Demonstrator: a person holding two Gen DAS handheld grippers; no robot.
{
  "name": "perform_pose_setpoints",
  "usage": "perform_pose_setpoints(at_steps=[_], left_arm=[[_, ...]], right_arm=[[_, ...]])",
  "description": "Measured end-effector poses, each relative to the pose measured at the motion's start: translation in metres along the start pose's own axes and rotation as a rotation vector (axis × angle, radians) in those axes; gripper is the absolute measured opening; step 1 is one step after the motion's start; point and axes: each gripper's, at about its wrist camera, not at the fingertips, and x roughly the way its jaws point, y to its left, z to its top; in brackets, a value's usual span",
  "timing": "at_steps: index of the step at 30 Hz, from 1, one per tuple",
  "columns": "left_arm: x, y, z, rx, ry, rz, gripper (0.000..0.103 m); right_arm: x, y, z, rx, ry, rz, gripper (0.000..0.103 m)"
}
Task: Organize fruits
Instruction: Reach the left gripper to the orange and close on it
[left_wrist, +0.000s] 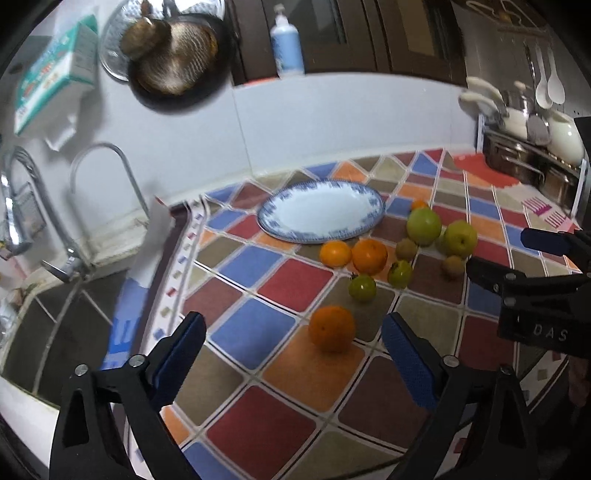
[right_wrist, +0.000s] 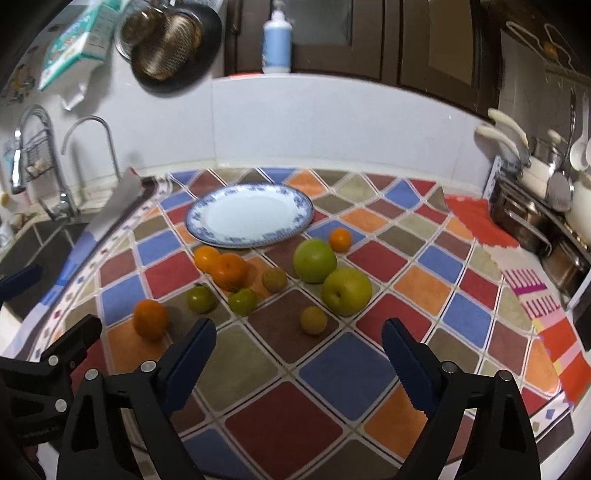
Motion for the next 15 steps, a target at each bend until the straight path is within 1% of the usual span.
perform_pose_setpoints(at_steps=[4,6,7,9,11,14,15], left_arm=[[0.021,-0.004,-0.001,-0.022,0.051,-0.01,0.093],[0.031,-0.009,-0.002,-0.047,0.071,-0.009,0.09],[0.036,-0.012,-0.002,-0.053,0.085,0.0,0.086],[0.044,-0.015,-0.003,-0.078,0.114,0.0,0.082],[0.052,-0.018,-0.004,-0.093,0.134,-0.001,0.079],[0.062,-0.023,-0.005,-0.106,0.167,-0.001,0.07],[0.065,-0.023,-0.005,-0.115,0.174,0.0,0.067]], right_arm=[[0.022,-0.005,-0.001,0.021,0.046,-0.023,0.086],[0.033,-0.01,-0.001,0.018,0.068,-0.013,0.082],[0.039,-0.013,-0.001,0.015,0.076,-0.002,0.081],[0.051,-0.017,-0.001,-0.002,0.096,0.028,0.074],[0.062,-0.019,-0.001,-0.016,0.126,0.062,0.072],[0.075,-0.023,-0.002,-0.025,0.145,0.093,0.069],[0.079,-0.024,-0.002,-0.023,0.157,0.107,0.066]])
